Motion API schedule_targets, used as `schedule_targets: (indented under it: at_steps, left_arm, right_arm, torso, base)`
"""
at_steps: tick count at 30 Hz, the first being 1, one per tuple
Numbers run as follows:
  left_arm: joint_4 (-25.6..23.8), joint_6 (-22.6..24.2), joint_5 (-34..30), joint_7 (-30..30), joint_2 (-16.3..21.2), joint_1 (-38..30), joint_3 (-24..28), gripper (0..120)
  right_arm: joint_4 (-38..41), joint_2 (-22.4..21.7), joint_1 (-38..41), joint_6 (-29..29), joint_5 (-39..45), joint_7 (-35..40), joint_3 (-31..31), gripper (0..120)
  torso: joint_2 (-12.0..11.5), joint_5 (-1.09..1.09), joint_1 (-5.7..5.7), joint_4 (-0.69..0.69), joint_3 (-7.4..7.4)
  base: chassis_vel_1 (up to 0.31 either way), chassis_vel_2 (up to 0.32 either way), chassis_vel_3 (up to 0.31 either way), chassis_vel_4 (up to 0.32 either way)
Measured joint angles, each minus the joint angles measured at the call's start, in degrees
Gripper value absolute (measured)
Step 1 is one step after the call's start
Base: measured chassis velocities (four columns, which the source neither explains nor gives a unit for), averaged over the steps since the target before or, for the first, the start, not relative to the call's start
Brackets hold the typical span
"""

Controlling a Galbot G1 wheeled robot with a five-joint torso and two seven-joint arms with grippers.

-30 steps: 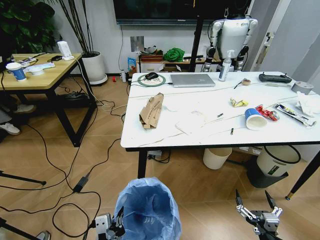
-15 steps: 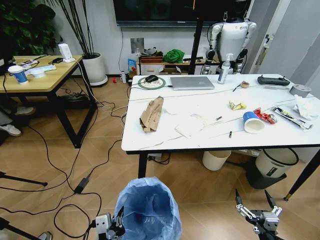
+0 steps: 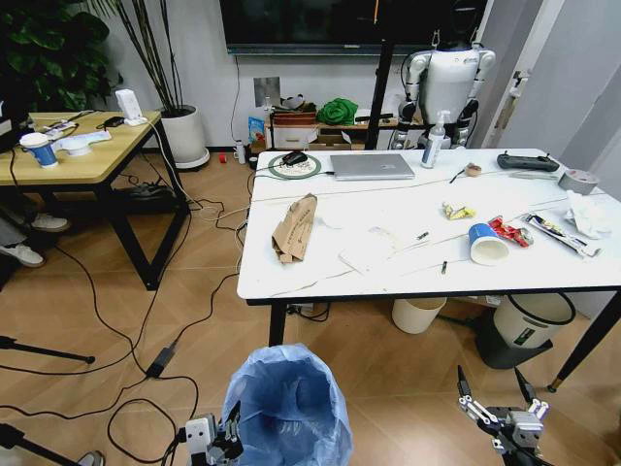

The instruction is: Pick up the trash bin and place the trash from the table into it.

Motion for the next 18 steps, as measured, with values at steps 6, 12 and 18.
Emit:
schedule_targets:
  at_steps: [6,12,18]
  left_arm:
    - [0.0,-0.01,-0.07,0.02,0.1,-0.09,-0.17,0]
    - [-0.03,-0.05,-0.13,0.05,0.1,-0.04,-0.17,0]
    - [0.23,-0.13,-0.05,0.07,0.04,-0.01,-0.22,0]
  right_arm:
    - [0.05,0.0,0.0,-0.01,0.0,0.02,0.01,100]
    - [0.1,0.0,0.07,-0.06,0.0,0.06,0.04,100]
    - [0.13,0.0,0.08,-0.09,0.01,0.31,0.05,100]
  torso:
    - [1.67,0.0,0.73,0.0,0.93]
    - [3.42,0.0,1.5,0.0,1.91]
    - [5.04,0.0,2.23,0.0,2.8]
  base:
    - [0.0,0.0,0.0,0.0]
    - [0.0,0.0,0.0,0.0]
    - [0.0,0.0,0.0,0.0]
